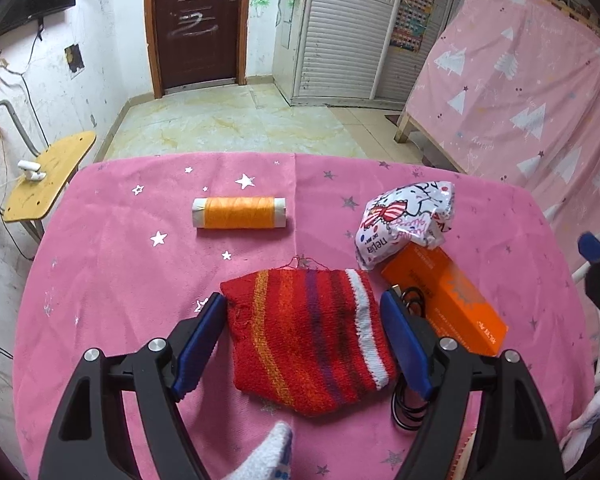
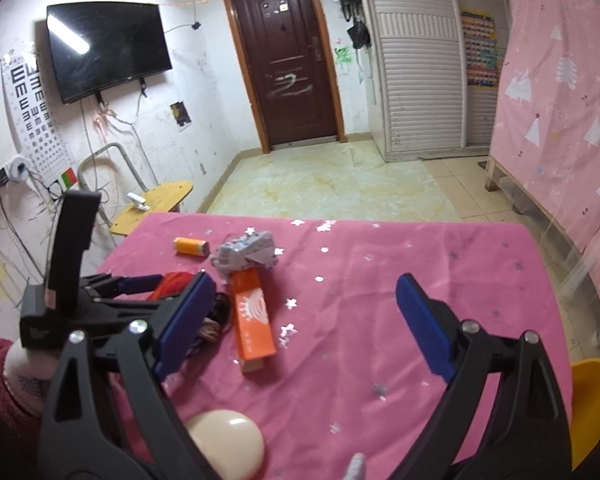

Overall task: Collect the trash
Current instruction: 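Grasp the red striped knit hat with the left tool while the right tool grasps the wrapper ball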

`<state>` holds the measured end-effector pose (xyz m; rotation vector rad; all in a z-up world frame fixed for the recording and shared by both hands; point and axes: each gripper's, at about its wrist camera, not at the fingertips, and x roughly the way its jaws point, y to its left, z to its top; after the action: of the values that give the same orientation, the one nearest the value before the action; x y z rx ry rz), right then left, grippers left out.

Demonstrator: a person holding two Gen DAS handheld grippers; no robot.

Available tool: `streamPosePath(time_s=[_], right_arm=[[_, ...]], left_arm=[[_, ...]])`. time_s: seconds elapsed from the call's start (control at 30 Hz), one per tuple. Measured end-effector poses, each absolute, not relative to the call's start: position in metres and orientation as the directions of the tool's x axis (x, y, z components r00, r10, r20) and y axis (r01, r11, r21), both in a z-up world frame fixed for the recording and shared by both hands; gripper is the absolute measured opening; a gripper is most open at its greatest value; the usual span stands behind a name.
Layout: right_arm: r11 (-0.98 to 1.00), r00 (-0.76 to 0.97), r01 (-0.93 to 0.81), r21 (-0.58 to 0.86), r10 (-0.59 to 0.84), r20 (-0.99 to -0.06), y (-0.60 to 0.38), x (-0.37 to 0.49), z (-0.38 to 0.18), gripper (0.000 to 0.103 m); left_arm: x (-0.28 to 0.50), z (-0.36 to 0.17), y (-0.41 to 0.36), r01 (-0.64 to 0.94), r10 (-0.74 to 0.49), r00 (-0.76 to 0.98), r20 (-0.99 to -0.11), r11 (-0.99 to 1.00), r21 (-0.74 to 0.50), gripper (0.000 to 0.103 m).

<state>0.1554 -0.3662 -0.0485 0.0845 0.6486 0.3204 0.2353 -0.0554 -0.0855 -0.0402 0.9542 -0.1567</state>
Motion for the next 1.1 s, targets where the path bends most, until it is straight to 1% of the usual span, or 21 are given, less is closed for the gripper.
streamPosePath(time_s=[0.03,0.1,0.13,0.2,0.3,0.4,0.53,0.7,0.83,0.87,0.9,0.93,0.97,1.0,1.03,1.07,1.1], right_arm=[[0.944,0.743,-0.277,0.179,0.328,-0.583,-0.362,0.159,-0.049,0.089],[0.939,0.731,-0.295,0.177,0.341,-0.591,-0.353,0.165,-0.050,0.090],[0.937,0.725,-0.304,0.171,0.344,-0.596,-0.347,0.169,-0.051,0.090],[0.933,0.715,-0.323,0.161,0.352,-0.604,-0.338,0.176,-0.052,0.090],[0.926,0.699,-0.345,0.151,0.361,-0.617,-0.324,0.189,-0.054,0.091],[0.922,0.685,-0.358,0.145,0.365,-0.630,-0.315,0.200,-0.058,0.091],[0.916,0.657,-0.381,0.122,0.361,-0.661,-0.299,0.220,-0.065,0.091],[0.907,0.598,-0.399,0.138,0.371,-0.710,-0.286,0.241,-0.077,0.091],[0.904,0.575,-0.405,0.137,0.368,-0.731,-0.279,0.248,-0.083,0.091],[0.904,0.573,-0.406,0.134,0.366,-0.733,-0.278,0.249,-0.084,0.087],[0.906,0.572,-0.404,0.128,0.360,-0.737,-0.277,0.249,-0.084,0.076],[0.907,0.571,-0.401,0.124,0.354,-0.740,-0.276,0.250,-0.085,0.070],[0.908,0.569,-0.401,0.124,0.353,-0.743,-0.277,0.250,-0.086,0.061],[0.907,0.564,-0.402,0.123,0.351,-0.747,-0.276,0.250,-0.088,0.056],[0.907,0.564,-0.403,0.123,0.352,-0.747,-0.276,0.250,-0.088,0.055],[0.908,0.566,-0.401,0.123,0.351,-0.746,-0.277,0.250,-0.088,0.049],[0.909,0.570,-0.398,0.126,0.352,-0.743,-0.278,0.250,-0.087,0.045]], left_arm=[[0.234,-0.086,-0.057,0.117,-0.142,0.573,-0.807,0.989,-0.090,0.064],[0.230,-0.086,-0.066,0.134,-0.133,0.582,-0.802,0.989,-0.066,0.050],[0.229,-0.086,-0.067,0.142,-0.134,0.584,-0.801,0.988,-0.062,0.047],[0.227,-0.085,-0.072,0.158,-0.142,0.586,-0.798,0.986,-0.060,0.034],[0.224,-0.084,-0.069,0.159,-0.160,0.586,-0.795,0.984,-0.081,0.025],[0.224,-0.084,-0.060,0.131,-0.171,0.587,-0.791,0.985,-0.115,0.022],[0.222,-0.082,-0.041,0.075,-0.170,0.605,-0.778,0.985,-0.157,0.022],[0.221,-0.073,-0.022,-0.001,-0.105,0.657,-0.746,0.990,-0.141,0.022],[0.223,-0.072,-0.018,-0.007,-0.112,0.652,-0.750,0.988,-0.154,0.022],[0.224,-0.071,-0.016,-0.005,-0.113,0.652,-0.750,0.988,-0.154,0.022],[0.225,-0.071,-0.016,-0.002,-0.114,0.653,-0.748,0.988,-0.153,0.022],[0.225,-0.071,-0.015,0.000,-0.115,0.654,-0.748,0.988,-0.152,0.022],[0.225,-0.071,-0.016,-0.001,-0.112,0.655,-0.747,0.989,-0.149,0.022],[0.226,-0.071,-0.016,0.000,-0.112,0.655,-0.747,0.989,-0.148,0.022],[0.226,-0.071,-0.016,0.001,-0.113,0.653,-0.748,0.989,-0.149,0.022],[0.227,-0.071,-0.016,0.001,-0.113,0.652,-0.750,0.989,-0.148,0.022],[0.227,-0.072,-0.016,0.001,-0.112,0.651,-0.750,0.989,-0.147,0.022]])
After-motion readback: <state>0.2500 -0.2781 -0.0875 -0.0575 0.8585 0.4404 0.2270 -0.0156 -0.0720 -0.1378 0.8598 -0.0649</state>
